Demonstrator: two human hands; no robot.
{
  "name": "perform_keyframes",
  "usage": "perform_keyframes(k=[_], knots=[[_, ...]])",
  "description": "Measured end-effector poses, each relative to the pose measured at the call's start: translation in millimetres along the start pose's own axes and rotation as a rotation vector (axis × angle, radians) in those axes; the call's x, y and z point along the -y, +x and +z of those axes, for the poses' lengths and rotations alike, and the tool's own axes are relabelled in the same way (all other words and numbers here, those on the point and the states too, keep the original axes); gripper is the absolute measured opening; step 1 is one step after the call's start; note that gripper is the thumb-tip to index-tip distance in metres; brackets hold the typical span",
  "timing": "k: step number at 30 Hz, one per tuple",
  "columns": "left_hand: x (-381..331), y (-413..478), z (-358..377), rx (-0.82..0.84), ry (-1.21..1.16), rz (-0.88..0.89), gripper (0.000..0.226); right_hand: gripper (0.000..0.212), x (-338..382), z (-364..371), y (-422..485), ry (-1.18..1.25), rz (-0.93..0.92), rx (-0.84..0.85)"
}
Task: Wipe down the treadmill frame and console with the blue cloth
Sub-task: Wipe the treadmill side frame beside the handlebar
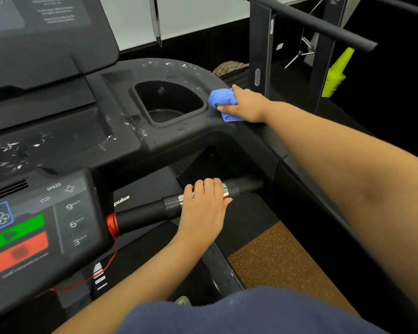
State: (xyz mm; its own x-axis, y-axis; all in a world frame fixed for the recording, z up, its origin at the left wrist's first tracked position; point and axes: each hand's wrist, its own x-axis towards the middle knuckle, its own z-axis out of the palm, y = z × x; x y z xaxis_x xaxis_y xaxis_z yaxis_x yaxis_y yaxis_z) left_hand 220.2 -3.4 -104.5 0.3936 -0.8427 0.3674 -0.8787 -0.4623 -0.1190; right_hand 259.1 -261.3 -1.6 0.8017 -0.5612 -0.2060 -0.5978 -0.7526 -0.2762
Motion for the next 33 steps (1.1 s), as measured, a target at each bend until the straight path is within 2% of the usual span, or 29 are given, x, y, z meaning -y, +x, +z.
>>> perform_keyframes(k=[4,7,10,14,16,18,21,26,29,31,33], knots=[[2,1,0,-0.006,0.023,0.035,0.046,0.076,-18,-9,-10,0.191,0.187,0.095],[2,2,-1,0.003,0.042,0.056,0.045,0.058,-39,-6,-40,0.352,0.294,0.156],[2,3,-2,0.018,0.046,0.055,0.045,0.049,-48,-4,-77,0.402,0.326,0.190],[1,3,-2,0.048,0.036,0.040,0.042,0.058,-60,4,-121,0.403,0.271,0.121],[0,3,-3,0.057,0.036,0.033,0.042,0.056,-63,10,-142,0.339,0.249,0.068],[0,4,-4,0.063,0.029,0.027,0.043,0.063,-67,20,-157,0.252,0.242,-0.020],[1,4,-6,0.076,0.013,0.015,0.043,0.071,-66,31,-176,0.178,0.101,-0.155],[-1,4,-8,0.088,-0.035,-0.031,0.044,0.074,-70,53,-209,-0.366,-0.132,-0.241],[-3,5,-10,0.098,-0.060,-0.053,0.049,0.073,-80,60,-203,-0.533,-0.246,-0.265],[-4,6,-11,0.098,-0.064,-0.065,0.050,0.077,-78,65,-191,-0.538,-0.236,-0.283],[-6,6,-10,0.097,-0.062,-0.080,0.050,0.084,-63,71,-182,-0.569,-0.136,-0.252]])
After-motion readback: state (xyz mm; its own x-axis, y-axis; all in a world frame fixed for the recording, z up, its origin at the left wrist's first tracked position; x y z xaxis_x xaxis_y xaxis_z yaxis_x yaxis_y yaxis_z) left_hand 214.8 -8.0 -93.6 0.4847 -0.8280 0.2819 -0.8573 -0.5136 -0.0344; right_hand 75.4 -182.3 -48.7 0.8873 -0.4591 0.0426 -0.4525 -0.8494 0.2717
